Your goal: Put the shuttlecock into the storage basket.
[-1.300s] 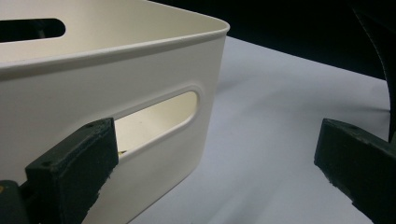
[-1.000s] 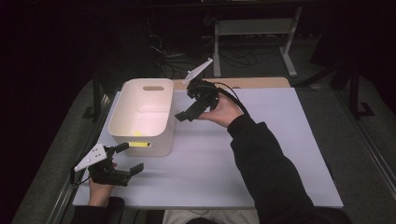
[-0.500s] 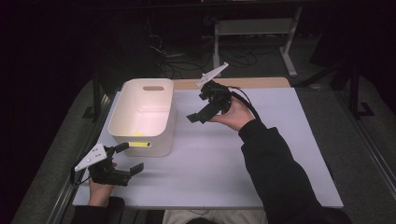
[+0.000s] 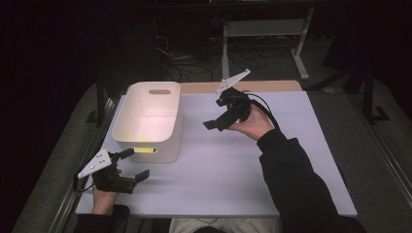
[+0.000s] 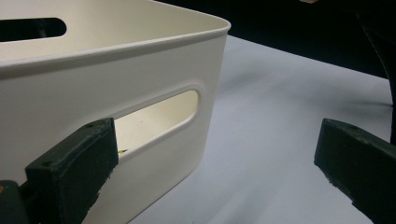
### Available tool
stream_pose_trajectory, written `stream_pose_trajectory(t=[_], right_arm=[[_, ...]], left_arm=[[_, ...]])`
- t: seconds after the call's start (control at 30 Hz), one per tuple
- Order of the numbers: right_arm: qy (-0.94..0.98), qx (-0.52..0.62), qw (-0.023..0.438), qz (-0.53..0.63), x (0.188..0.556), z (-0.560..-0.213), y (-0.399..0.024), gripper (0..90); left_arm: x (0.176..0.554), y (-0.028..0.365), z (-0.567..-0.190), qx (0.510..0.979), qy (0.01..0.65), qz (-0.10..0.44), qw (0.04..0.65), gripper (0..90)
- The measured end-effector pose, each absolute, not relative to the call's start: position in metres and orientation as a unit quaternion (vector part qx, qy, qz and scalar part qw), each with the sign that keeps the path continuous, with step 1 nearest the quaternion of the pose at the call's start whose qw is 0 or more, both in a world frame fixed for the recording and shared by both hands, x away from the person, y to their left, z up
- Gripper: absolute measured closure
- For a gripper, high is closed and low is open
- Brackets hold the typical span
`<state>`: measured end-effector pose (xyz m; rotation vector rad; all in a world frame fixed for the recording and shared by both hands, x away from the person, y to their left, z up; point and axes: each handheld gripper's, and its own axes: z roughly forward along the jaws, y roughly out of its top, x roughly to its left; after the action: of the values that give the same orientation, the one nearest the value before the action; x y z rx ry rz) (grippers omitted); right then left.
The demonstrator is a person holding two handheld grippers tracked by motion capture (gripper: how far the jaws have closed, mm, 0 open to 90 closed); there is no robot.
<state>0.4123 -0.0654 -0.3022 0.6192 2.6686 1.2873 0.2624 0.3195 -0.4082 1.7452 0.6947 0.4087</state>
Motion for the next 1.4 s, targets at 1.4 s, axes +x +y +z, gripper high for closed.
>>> stream_pose_trajectory(t=[1.4], right_arm=[[0.850,0.248,0.055,0.462,0.385,-0.333,-0.144,0.0]], left_arm=[[0.262,0.320,-0.408,0.744,0.300,0.176,0.571,0.0]])
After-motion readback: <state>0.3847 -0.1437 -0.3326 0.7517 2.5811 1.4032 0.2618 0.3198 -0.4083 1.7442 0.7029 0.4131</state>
